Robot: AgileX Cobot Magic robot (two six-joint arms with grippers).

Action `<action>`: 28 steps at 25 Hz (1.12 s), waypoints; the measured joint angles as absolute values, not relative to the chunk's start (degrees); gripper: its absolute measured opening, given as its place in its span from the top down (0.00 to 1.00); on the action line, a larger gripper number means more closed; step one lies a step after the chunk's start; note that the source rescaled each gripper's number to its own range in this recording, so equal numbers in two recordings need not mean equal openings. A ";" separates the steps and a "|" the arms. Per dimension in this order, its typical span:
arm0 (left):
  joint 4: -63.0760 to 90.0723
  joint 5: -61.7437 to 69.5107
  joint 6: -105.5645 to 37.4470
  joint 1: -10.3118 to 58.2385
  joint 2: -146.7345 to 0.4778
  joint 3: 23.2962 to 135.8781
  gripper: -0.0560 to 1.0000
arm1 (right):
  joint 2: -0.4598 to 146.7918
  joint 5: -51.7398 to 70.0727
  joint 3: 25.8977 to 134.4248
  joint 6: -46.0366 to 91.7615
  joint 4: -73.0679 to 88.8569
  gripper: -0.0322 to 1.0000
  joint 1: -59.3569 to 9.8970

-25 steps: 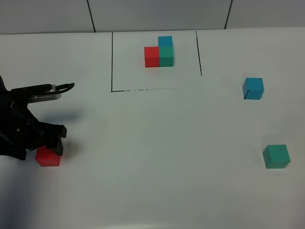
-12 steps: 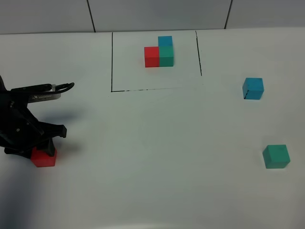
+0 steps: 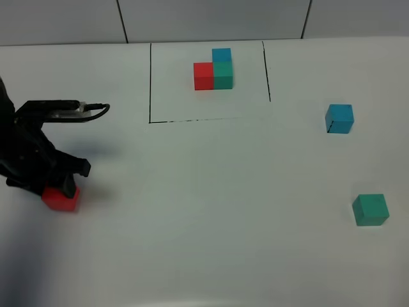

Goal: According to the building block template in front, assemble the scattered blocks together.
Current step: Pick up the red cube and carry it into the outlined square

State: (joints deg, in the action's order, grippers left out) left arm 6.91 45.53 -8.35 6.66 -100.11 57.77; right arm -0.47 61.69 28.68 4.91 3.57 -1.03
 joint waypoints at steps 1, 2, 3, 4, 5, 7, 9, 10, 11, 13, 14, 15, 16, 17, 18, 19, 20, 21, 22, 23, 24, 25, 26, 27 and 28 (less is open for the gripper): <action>6.66 46.55 -10.65 7.78 -100.11 59.08 0.94 | -0.47 61.69 28.68 4.91 3.57 0.19 -1.03; 6.58 47.77 -13.34 9.08 -100.11 60.59 0.94 | -0.47 61.69 28.68 4.91 3.57 0.19 -1.03; 6.53 48.89 -15.80 10.26 -100.11 62.01 0.94 | -0.47 61.69 28.68 4.91 3.57 0.19 -1.03; 6.38 49.60 -18.81 11.77 -100.26 63.49 0.94 | -0.47 61.69 28.68 4.91 3.57 0.19 -1.03; 6.38 50.58 -21.62 13.35 -100.50 64.79 0.94 | -0.47 61.69 28.68 4.91 3.57 0.19 -1.03; 6.45 51.95 -25.78 16.31 -101.61 68.29 0.94 | -0.47 61.69 28.68 4.91 3.57 0.19 -1.03; 6.45 53.12 -29.12 19.66 -103.70 71.87 0.94 | -0.47 61.69 28.68 4.97 3.57 0.19 -1.03; 6.45 53.78 -30.18 21.05 -104.99 73.91 0.94 | -0.47 61.69 28.68 4.97 3.57 0.19 -1.03; 6.45 54.54 -31.31 22.67 -106.16 75.99 0.94 | -0.47 61.69 28.68 4.97 3.57 0.19 -1.03; 5.96 56.02 -33.08 25.75 -109.14 80.07 0.94 | -0.47 61.69 28.68 4.97 3.57 0.19 -1.03; 5.42 57.09 -33.59 26.92 -110.75 82.32 0.94 | -0.47 61.69 28.68 4.97 3.57 0.19 -1.03; 4.36 58.22 -34.22 28.24 -112.13 84.64 0.94 | -0.47 61.69 28.68 4.97 3.57 0.19 -1.03; 3.17 59.62 -34.80 29.46 -113.79 86.51 0.94 | -0.47 61.69 28.68 4.97 3.57 0.19 -1.03; 1.93 60.95 -35.37 30.43 -115.46 88.61 0.94 | -0.47 61.69 28.68 4.97 3.57 0.19 -1.03; 1.01 62.17 -36.27 31.50 -116.80 90.51 0.94 | -0.47 61.69 28.68 4.97 3.57 0.19 -1.03; 0.00 63.00 -37.33 32.45 -118.33 91.89 0.94 | -0.47 61.69 28.68 4.97 3.57 0.19 -1.03; 0.00 63.67 -38.68 33.33 -119.67 93.29 0.94 | -0.47 61.69 28.68 4.92 3.57 0.19 -1.03; 0.00 64.09 -39.93 34.01 -120.89 94.46 0.94 | -0.47 61.69 28.68 4.93 3.57 0.19 -1.03; -0.43 64.15 -41.47 34.84 -121.79 95.40 0.94 | -0.47 61.69 28.68 4.93 3.57 0.19 -1.03; -0.49 64.15 -42.77 35.66 -122.71 96.02 0.94 | -0.47 61.69 28.68 4.93 3.57 0.19 -1.03; -0.49 64.03 -43.66 36.31 -123.51 96.65 0.94 | -0.47 61.69 28.68 4.93 3.57 0.19 -1.03; -0.49 63.76 -44.39 37.03 -124.09 97.12 0.94 | -0.47 61.69 28.68 4.93 3.57 0.19 -1.03; -0.44 63.46 -44.83 37.71 -124.65 97.43 0.94 | -0.47 61.69 28.68 4.93 3.57 0.19 -1.03; -0.44 62.72 -45.02 38.22 -125.15 97.61 0.94 | -0.47 61.69 28.68 4.93 3.57 0.19 -1.03; -0.44 61.94 -45.20 38.52 -125.53 97.60 0.94 | -0.47 61.69 28.68 4.93 3.57 0.19 -1.03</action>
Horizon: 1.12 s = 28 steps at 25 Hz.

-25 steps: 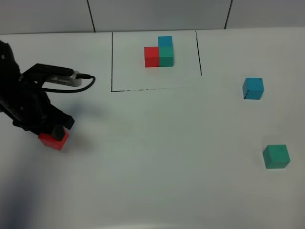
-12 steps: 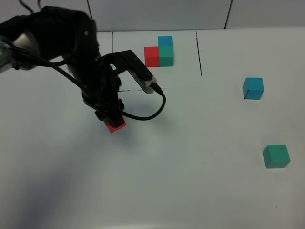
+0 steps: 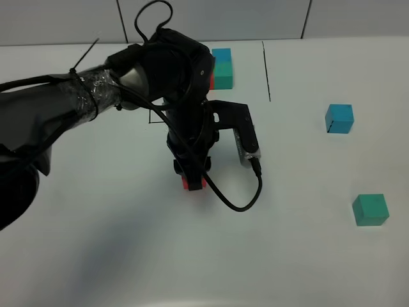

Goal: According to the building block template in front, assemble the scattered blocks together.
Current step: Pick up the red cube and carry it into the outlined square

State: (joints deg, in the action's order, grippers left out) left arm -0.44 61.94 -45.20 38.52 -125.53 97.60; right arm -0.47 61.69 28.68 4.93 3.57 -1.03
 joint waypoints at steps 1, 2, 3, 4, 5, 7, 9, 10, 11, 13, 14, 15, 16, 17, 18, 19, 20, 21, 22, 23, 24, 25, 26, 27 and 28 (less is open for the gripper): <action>-0.44 61.48 -45.34 38.82 -125.79 97.68 0.94 | -0.47 61.69 28.68 4.93 3.57 0.19 -1.03; -0.44 61.14 -45.47 38.98 -126.23 97.75 0.94 | -0.47 61.69 28.68 4.93 3.57 0.19 -1.03; -0.44 61.08 -45.70 39.05 -126.58 97.98 0.94 | -0.47 61.69 28.68 4.93 3.57 0.19 -1.03; -0.44 60.94 -46.00 39.05 -126.89 98.17 0.94 | -0.47 61.69 28.68 4.93 3.57 0.19 -1.03; -0.51 60.93 -46.48 39.09 -127.22 98.17 0.94 | -0.47 61.69 28.68 4.93 3.57 0.19 -1.03; -0.57 60.69 -46.88 39.09 -127.97 98.17 0.94 | -0.47 61.69 28.68 4.93 3.57 0.19 -1.03; -0.57 59.98 -46.83 39.09 -128.66 98.17 0.94 | -0.47 61.69 28.68 4.93 3.57 0.19 -1.03; -0.57 59.72 -46.83 39.09 -128.99 98.24 0.94 | -0.47 61.69 28.68 4.93 3.57 0.19 -1.03; -0.63 59.66 -46.83 39.09 -129.05 98.28 0.94 | -0.47 61.69 28.68 4.93 3.57 0.19 -1.03; -0.63 59.66 -46.83 39.09 -129.17 98.42 0.94 | -0.47 61.69 28.68 4.93 3.57 0.19 -1.03; -0.63 59.66 -46.83 39.09 -129.17 98.54 0.94 | -0.47 61.69 28.68 4.93 3.57 0.19 -1.03; -0.63 59.66 -46.83 39.09 -129.17 98.54 0.94 | -0.47 61.69 28.68 4.93 3.57 0.19 -1.03; -0.63 59.66 -46.83 39.09 -129.22 98.54 0.94 | -0.47 61.69 28.68 4.93 3.57 0.19 -1.03; -0.63 59.60 -46.83 39.09 -129.22 98.54 0.94 | -0.47 61.69 28.68 4.93 3.57 0.19 -1.03; -0.63 59.46 -46.83 39.09 -129.22 98.54 0.94 | -0.47 61.69 28.68 4.93 3.57 0.19 -1.03; -0.63 59.30 -46.83 39.09 -129.23 98.54 0.94 | -0.47 61.69 28.68 4.93 3.57 0.19 -1.03; -0.63 58.90 -46.93 39.09 -129.29 98.54 0.94 | -0.47 61.69 28.68 4.93 3.57 0.19 -1.03; -0.63 58.66 -47.11 39.09 -129.29 98.54 0.94 | -0.47 61.69 28.68 4.93 3.57 0.19 -1.03; -0.63 58.56 -47.36 39.09 -129.34 98.54 0.95 | -0.47 61.69 28.68 4.93 3.57 0.19 -1.03; -0.63 58.40 -47.70 39.09 -129.40 98.54 0.95 | -0.47 61.69 28.68 4.93 3.57 0.19 -1.03; -0.63 58.40 -47.91 39.09 -129.40 98.54 0.95 | -0.47 61.69 28.68 4.93 3.57 0.19 -1.03; -0.63 58.40 -48.04 39.09 -129.40 98.54 0.95 | -0.47 61.69 28.68 4.93 3.57 0.19 -1.03; -0.63 58.40 -48.04 39.09 -129.40 98.54 0.95 | -0.47 61.69 28.68 4.93 3.57 0.19 -1.03; -0.63 58.40 -48.09 39.09 -129.40 98.54 0.95 | -0.47 61.69 28.68 4.93 3.57 0.19 -1.03; -0.63 58.40 -48.16 39.09 -129.40 98.54 0.95 | -0.47 61.69 28.68 4.93 3.57 0.20 -1.03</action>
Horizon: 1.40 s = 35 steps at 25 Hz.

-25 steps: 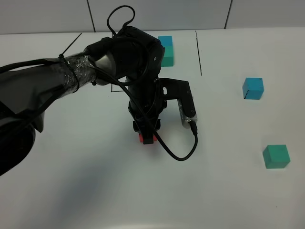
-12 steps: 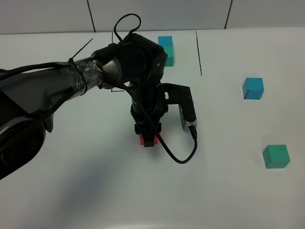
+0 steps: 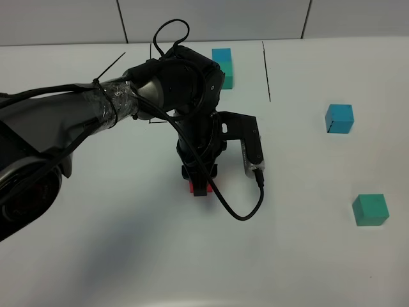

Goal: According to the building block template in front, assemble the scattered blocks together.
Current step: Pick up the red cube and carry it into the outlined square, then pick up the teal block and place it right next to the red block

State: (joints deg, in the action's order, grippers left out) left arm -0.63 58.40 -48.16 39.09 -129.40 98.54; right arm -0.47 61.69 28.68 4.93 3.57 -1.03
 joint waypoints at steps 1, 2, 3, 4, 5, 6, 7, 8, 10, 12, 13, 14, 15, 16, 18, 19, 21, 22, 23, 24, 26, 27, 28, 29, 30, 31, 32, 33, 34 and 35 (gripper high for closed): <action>-0.63 58.40 -48.23 39.09 -129.40 98.54 0.95 | -0.47 61.69 28.68 4.93 3.57 0.20 -1.03; -0.63 58.40 -48.28 39.09 -129.40 98.54 0.95 | -0.47 61.69 28.68 4.93 3.57 0.20 -1.03; -0.63 58.40 -48.28 39.09 -129.40 98.54 0.95 | -0.47 61.69 28.68 4.93 3.57 0.20 -1.03; -0.63 58.40 -48.28 39.09 -129.40 98.54 0.95 | -0.47 61.69 28.68 4.93 3.57 0.20 -1.03; -0.63 58.40 -48.28 39.09 -129.40 98.54 0.95 | -0.47 61.69 28.68 4.93 3.57 0.20 -1.03; -0.63 58.40 -48.28 39.09 -129.40 98.54 0.95 | -0.47 61.69 28.68 4.93 3.57 0.20 -1.03; -0.63 58.40 -48.28 39.09 -129.44 98.54 0.95 | -0.47 61.69 28.68 4.93 3.57 0.20 -1.03; -0.63 58.45 -48.28 39.09 -129.44 98.58 0.95 | -0.47 61.69 28.68 4.93 3.57 0.20 -1.03; -0.63 58.56 -48.28 39.09 -129.44 98.65 0.95 | -0.47 61.69 28.68 4.93 3.57 0.20 -1.03; -0.63 58.63 -48.33 39.09 -129.44 98.65 0.91 | -0.47 61.69 28.68 4.93 3.57 0.20 -1.03; -0.63 58.70 -48.33 39.09 -129.51 98.65 0.84 | -0.47 61.69 28.68 4.93 3.57 0.20 -1.03; -0.63 58.82 -48.33 39.09 -129.66 98.65 0.76 | -0.47 61.69 28.68 4.93 3.57 0.20 -1.03; -0.63 59.10 -48.33 39.09 -129.71 98.65 0.66 | -0.47 61.69 28.68 4.93 3.57 0.20 -1.03; -0.63 59.20 -48.33 39.09 -129.71 98.65 0.55 | -0.47 61.69 28.68 4.91 3.57 0.20 -1.03; -0.63 59.25 -48.33 39.09 -129.14 98.65 0.36 | -0.47 61.69 28.68 4.91 3.57 0.20 -1.03; -0.63 59.25 -48.33 39.09 -128.71 98.65 0.28 | -0.47 61.69 28.68 4.91 3.57 0.20 -1.03; 0.00 59.25 -48.28 39.09 -126.95 98.65 0.14 | -0.47 61.69 28.68 4.91 3.57 0.20 -1.03; 0.00 59.25 -48.13 39.09 -125.77 98.65 0.09 | -0.47 61.69 28.68 4.91 3.57 0.20 -1.03; 0.44 59.25 -47.75 39.11 -124.77 98.65 0.05 | -0.47 61.69 28.68 4.91 3.57 0.20 -1.03; 0.44 59.26 -47.09 39.16 -123.60 98.65 0.03 | -0.47 61.69 28.68 4.91 3.57 0.20 -1.03; 0.39 59.43 -45.02 39.16 -121.59 98.65 0.01 | -0.47 61.69 28.68 4.91 3.57 0.20 -1.03; 0.00 59.51 -43.13 39.16 -120.92 98.65 0.00 | -0.47 61.69 28.68 4.91 3.57 0.20 -1.03; -0.64 59.57 -40.62 39.01 -120.23 98.65 0.00 | -0.47 61.69 28.68 4.91 3.57 0.20 -1.03; -1.51 59.65 -37.61 38.79 -119.57 98.65 0.00 | -0.47 61.69 28.68 4.91 3.57 0.20 -1.03; -2.29 59.93 -34.96 38.23 -119.11 98.65 0.00 | -0.47 61.69 28.68 4.91 3.57 0.20 -1.03; -3.37 60.44 -31.83 37.46 -118.51 98.65 0.00 | -0.47 61.69 28.68 4.91 3.57 0.20 -1.03; -4.90 61.40 -29.11 36.33 -117.92 98.65 0.00 | -0.47 61.69 28.68 4.91 3.57 0.20 -1.03; -5.97 62.63 -27.13 35.14 -117.34 98.65 0.00 | -0.47 61.69 28.68 4.91 3.57 0.20 -1.03; -6.95 63.83 -25.09 33.49 -116.79 98.65 0.00 | -0.47 61.69 28.68 4.91 3.57 0.20 -1.03; -7.42 64.77 -23.44 31.71 -116.17 98.65 0.00 | -0.47 61.69 28.68 4.91 3.57 0.20 -1.03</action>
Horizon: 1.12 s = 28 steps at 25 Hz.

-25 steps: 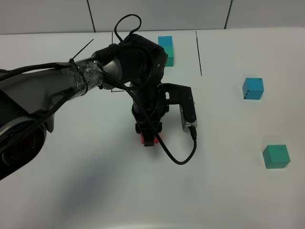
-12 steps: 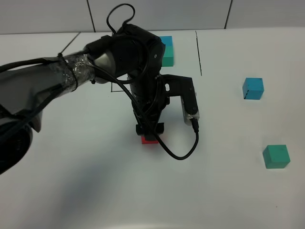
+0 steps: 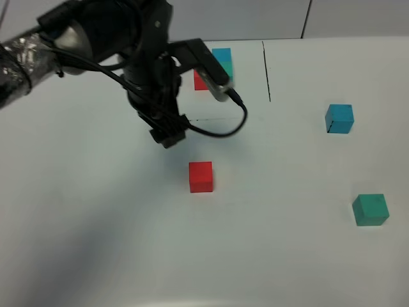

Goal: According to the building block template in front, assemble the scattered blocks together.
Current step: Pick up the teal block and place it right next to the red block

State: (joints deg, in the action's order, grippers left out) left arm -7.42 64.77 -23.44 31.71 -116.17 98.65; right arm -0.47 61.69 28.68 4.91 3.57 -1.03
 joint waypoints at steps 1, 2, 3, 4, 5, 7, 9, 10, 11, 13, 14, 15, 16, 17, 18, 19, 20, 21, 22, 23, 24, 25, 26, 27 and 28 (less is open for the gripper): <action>-7.54 65.79 -22.06 30.16 -115.41 98.65 0.00 | -0.47 61.69 28.68 4.91 3.57 0.20 -1.03; -7.54 66.76 -21.05 28.32 -114.82 98.65 0.00 | -0.47 61.69 28.68 4.91 3.57 0.20 -1.03; -7.48 67.44 -20.08 26.50 -114.08 98.65 0.00 | -0.47 61.69 28.68 4.91 3.57 0.20 -1.03; -7.44 67.97 -19.47 24.74 -113.33 98.65 0.00 | -0.47 61.69 28.68 4.91 3.57 0.20 -1.03; -7.31 68.40 -19.21 23.30 -112.49 98.65 0.00 | -0.47 61.69 28.68 4.91 3.57 0.20 -1.03; -7.18 68.53 -18.22 20.01 -110.64 98.23 0.01 | -0.47 61.69 28.68 4.91 3.57 0.20 -1.03; -7.06 68.21 -17.34 17.03 -108.18 96.83 0.01 | -0.47 61.69 28.68 4.91 3.59 0.20 -1.03; -6.99 67.73 -16.66 15.38 -106.95 95.61 0.01 | -0.47 61.69 28.68 4.91 3.59 0.20 -1.03; -6.94 66.60 -16.01 13.74 -105.32 94.30 0.01 | -0.47 61.69 28.68 4.91 3.59 0.20 -1.03; -7.00 64.16 -14.75 10.89 -102.04 90.53 0.01 | -0.47 61.69 28.68 4.91 3.59 0.20 -1.03; -7.00 63.34 -14.08 9.46 -100.09 88.71 0.01 | -0.47 61.69 28.68 4.91 3.59 0.20 -1.03; -6.95 62.37 -13.25 8.13 -98.10 86.49 0.01 | -0.47 61.69 28.68 4.91 3.59 0.20 -1.03; -6.95 61.26 -12.50 7.19 -96.00 84.23 0.02 | -0.47 61.69 28.68 4.91 3.59 0.20 -1.03; -6.95 60.34 -11.65 6.32 -94.20 82.03 0.02 | -0.47 61.69 28.68 4.91 3.64 0.20 -1.03; -7.00 59.45 -10.90 5.82 -91.96 80.25 0.02 | -0.47 61.69 28.68 4.91 3.64 0.20 -1.03; -7.00 58.63 -10.38 5.69 -89.64 78.29 0.02 | -0.47 61.69 28.68 4.91 3.64 0.20 -1.03; -6.95 58.22 -9.96 5.69 -87.74 76.71 0.02 | -0.47 61.69 28.68 4.91 3.64 0.20 -1.03; -6.80 58.22 -9.12 5.69 -85.42 75.60 0.02 | -0.47 61.69 28.68 4.91 3.64 0.20 -1.03; -6.64 58.43 -8.02 5.69 -83.16 74.42 0.02 | -0.47 61.69 28.68 4.91 3.64 0.20 -1.03; -6.57 59.11 -6.90 5.69 -80.93 73.40 0.02 | -0.47 61.69 28.68 4.91 3.64 0.20 -1.03; -6.57 60.04 -5.38 5.69 -79.08 72.41 0.02 | -0.47 61.69 28.68 4.91 3.64 0.20 -1.03; -6.63 60.87 -3.90 5.69 -76.97 71.50 0.02 | -0.47 61.69 28.68 4.91 3.64 0.20 -1.03; -6.63 61.88 -2.43 5.69 -74.88 70.24 0.02 | -0.47 61.69 28.68 4.91 3.64 0.20 -1.03; -6.63 62.61 -1.33 5.69 -72.84 68.81 0.02 | -0.47 61.69 28.68 4.91 3.64 0.20 -1.03; -6.63 63.10 0.00 5.69 -71.14 67.56 0.02 | -0.47 61.69 28.68 4.91 3.64 0.20 -1.03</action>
State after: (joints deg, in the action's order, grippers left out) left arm -6.63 63.10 0.00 5.69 -71.14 67.56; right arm -0.47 61.69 28.68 4.91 3.64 -1.03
